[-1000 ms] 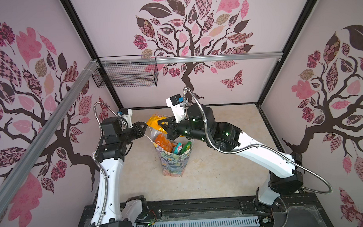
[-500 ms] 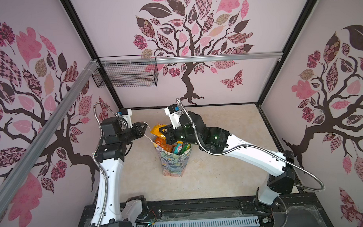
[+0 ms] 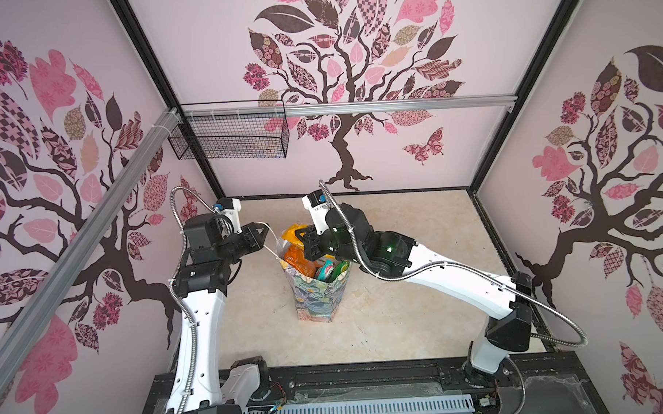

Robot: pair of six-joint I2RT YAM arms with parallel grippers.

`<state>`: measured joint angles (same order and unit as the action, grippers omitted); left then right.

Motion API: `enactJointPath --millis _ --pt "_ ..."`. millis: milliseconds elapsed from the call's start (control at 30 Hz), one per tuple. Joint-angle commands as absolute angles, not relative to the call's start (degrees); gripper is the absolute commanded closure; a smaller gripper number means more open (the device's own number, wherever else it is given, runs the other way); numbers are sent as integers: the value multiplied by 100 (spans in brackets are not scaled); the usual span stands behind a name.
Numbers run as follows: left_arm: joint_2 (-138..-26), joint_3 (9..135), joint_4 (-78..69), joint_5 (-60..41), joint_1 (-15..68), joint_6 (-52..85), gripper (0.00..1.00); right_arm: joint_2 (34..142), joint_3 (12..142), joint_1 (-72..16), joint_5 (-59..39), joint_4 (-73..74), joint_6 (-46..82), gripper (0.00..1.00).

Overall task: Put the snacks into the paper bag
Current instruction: 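Carry the yellow packet over the bag opening beside the left gripper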

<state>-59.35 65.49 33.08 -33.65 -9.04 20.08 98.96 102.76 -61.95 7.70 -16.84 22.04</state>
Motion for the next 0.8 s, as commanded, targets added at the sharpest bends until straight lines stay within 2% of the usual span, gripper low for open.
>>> enactJointPath --millis 0,433,767 --pt "-5836 6459 3162 -3325 -946 1936 91 9930 10406 -6166 789 -1330 1596 100" --pt "-5821 6453 3155 -3305 -1014 1942 91 10343 10750 -6440 1656 -1917 664 100" --pt "-5807 6435 3138 -3375 -1024 1943 91 10512 10817 -6504 1511 -1916 714 98"
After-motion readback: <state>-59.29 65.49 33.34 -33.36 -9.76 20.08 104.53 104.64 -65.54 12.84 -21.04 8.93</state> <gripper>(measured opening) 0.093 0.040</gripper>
